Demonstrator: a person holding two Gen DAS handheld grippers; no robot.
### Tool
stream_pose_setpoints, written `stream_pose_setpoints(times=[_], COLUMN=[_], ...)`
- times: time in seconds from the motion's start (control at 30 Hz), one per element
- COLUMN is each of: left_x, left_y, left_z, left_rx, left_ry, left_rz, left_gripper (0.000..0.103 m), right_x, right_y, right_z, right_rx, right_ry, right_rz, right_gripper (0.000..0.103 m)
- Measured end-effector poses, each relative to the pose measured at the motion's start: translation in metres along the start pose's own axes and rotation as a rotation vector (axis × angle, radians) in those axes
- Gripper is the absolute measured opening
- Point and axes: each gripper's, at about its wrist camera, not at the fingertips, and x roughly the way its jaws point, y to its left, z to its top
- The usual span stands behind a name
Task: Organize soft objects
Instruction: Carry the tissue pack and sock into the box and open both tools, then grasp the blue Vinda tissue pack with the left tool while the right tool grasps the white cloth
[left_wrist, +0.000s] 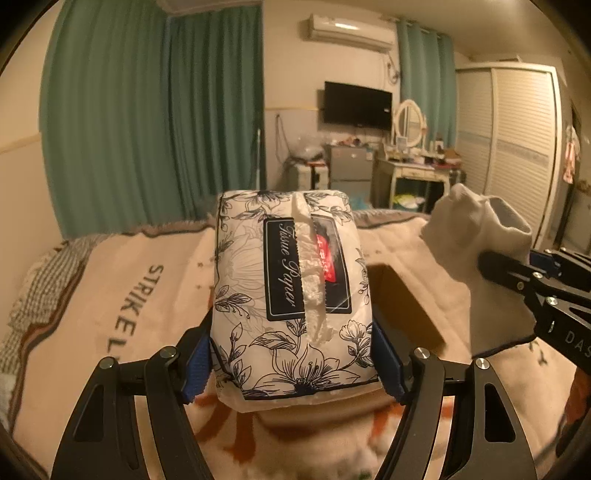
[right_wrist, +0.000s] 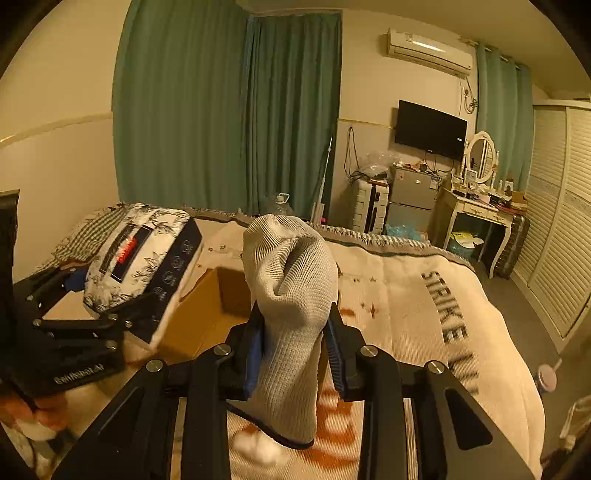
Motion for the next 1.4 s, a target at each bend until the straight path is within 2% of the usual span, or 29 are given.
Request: stream_pose_setpoints(times=[0.13, 0.3, 0.5, 0.53, 0.57, 0.6, 0.67, 0.83, 0.97, 1.03, 1.1, 1.2, 1.27, 1.4], left_x=[0.048, 0.094, 0.114, 0.113, 0.111, 0.107, 0.104, 0.066, 0.010, -0.028, -0.059, -0.103, -0.124, -0.145], left_y=[-0.003, -0.010, -0.015, -0.016, -0.016, -0.016, -0.014, -0.009, -0.006, -0.004, 0.000, 0.007, 0.011, 0.016], left_z=[0.004, -0.005, -0.016, -0.016, -0.015, -0.013, -0.007, 0.015, 0.032, 0.039, 0.042, 0.041, 0.034, 0.002], left_rx=[0.010, 0.051, 0.066, 0.061, 0.054, 0.044, 0.033, 0.014, 0.019, 0.026, 0.017, 0.019, 0.019, 0.029], left_ry=[0.039, 0.101, 0.155, 0.149, 0.141, 0.130, 0.129, 0.104, 0.028, -0.024, -0.076, -0.132, -0.146, -0.108], left_rz=[0.003, 0.001, 0.009, 0.009, 0.006, 0.007, 0.022, 0.040, 0.050, 0.056, 0.037, 0.015, 0.027, 0.087], left_gripper=[0.073, 0.073, 0.082, 0.082, 0.082, 0.083, 0.086, 0.086, 0.086, 0.094, 0.094, 0.094, 0.094, 0.094], right_x=[0.054, 0.124, 0.153, 0.154, 0.153, 0.152, 0.141, 0.094, 0.036, 0.002, -0.027, -0.071, -0.090, -0.113], right_y=[-0.009, -0.021, -0.024, -0.027, -0.028, -0.030, -0.030, -0.028, -0.023, -0.021, -0.017, -0.007, 0.000, 0.019], right_z=[0.010, -0.004, -0.022, -0.023, -0.023, -0.022, -0.019, 0.000, 0.016, 0.023, 0.026, 0.022, 0.015, -0.013], right_rx=[0.016, 0.044, 0.058, 0.067, 0.074, 0.074, 0.065, 0.042, 0.024, 0.023, 0.014, -0.007, -0.019, -0.036], right_ry=[0.043, 0.128, 0.164, 0.163, 0.160, 0.154, 0.124, 0.073, 0.035, 0.019, 0.009, -0.006, -0.011, 0.016], right_rz=[0.012, 0.040, 0.066, 0.068, 0.068, 0.065, 0.036, 0.008, -0.018, -0.022, -0.023, -0.013, -0.001, -0.014], right_gripper=[0.030, 0.030, 0.030, 0.032, 0.038, 0.050, 0.066, 0.067, 0.075, 0.078, 0.089, 0.099, 0.101, 0.103])
